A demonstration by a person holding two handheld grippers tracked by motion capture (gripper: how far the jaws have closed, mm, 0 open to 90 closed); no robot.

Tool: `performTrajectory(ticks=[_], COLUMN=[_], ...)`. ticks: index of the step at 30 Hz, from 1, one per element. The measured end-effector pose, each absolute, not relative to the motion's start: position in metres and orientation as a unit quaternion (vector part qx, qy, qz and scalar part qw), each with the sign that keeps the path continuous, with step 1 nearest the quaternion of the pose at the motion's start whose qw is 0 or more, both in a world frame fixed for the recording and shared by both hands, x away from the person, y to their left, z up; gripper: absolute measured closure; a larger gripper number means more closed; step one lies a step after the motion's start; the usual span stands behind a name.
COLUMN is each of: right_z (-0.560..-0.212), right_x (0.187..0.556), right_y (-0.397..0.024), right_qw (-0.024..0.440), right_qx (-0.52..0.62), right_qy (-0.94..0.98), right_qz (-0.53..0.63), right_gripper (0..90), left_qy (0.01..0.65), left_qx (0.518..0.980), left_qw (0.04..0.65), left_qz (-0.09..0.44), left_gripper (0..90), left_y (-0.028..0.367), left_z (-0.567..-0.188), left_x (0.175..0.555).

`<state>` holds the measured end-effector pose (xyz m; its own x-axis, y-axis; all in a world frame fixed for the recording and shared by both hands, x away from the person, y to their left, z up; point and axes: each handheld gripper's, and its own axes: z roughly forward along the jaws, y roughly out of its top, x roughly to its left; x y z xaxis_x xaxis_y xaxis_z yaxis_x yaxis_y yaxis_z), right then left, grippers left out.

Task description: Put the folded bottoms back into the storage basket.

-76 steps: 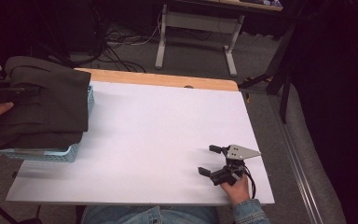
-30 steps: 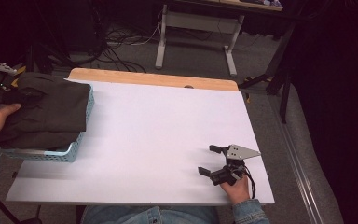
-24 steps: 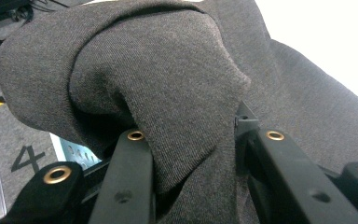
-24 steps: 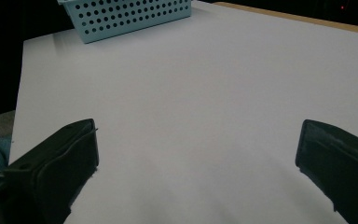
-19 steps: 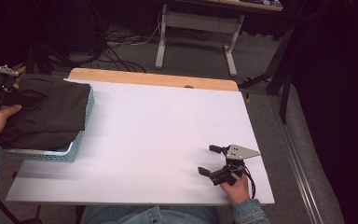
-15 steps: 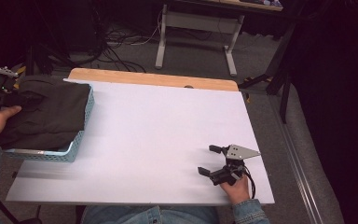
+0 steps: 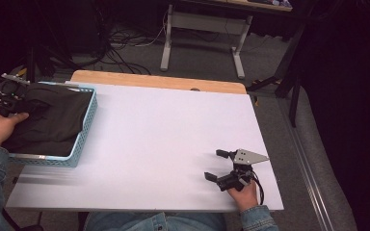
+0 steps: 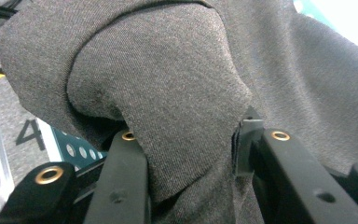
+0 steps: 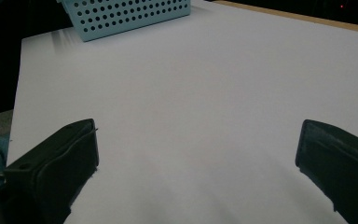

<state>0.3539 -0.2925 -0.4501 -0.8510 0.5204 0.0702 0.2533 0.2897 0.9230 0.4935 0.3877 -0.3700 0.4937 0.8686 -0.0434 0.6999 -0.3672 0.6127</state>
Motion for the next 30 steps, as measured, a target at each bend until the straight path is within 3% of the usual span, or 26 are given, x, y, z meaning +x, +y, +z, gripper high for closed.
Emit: performTrajectory(ticks=[11, 17, 21, 23, 30], right_z=[-0.45, -0.45, -0.45, -0.45, -0.45], right_x=[0.354, 0.354, 0.354, 0.354, 0.354], right_y=[-0.292, -0.293, -0.292, -0.293, -0.293], right_qw=[0.122, 0.123, 0.124, 0.124, 0.126], right_qx=[0.243, 0.245, 0.245, 0.245, 0.246], right_qy=[0.794, 0.793, 0.793, 0.793, 0.792], right_qz=[0.543, 0.544, 0.543, 0.544, 0.545], right_gripper=[0.2, 0.2, 0.2, 0.2, 0.2], left_qy=[0.498, 0.507, 0.517, 0.516, 0.525], left_qx=[0.81, 0.805, 0.797, 0.795, 0.778], left_qw=[0.28, 0.274, 0.27, 0.276, 0.302], left_qz=[0.133, 0.138, 0.156, 0.158, 0.168], left_gripper=[66.5, 62.2, 55.1, 45.0, 25.4], left_y=[0.388, 0.392, 0.393, 0.394, 0.406], left_z=[-0.389, -0.391, -0.388, -0.387, -0.375], left_x=[0.501, 0.5, 0.495, 0.494, 0.485])
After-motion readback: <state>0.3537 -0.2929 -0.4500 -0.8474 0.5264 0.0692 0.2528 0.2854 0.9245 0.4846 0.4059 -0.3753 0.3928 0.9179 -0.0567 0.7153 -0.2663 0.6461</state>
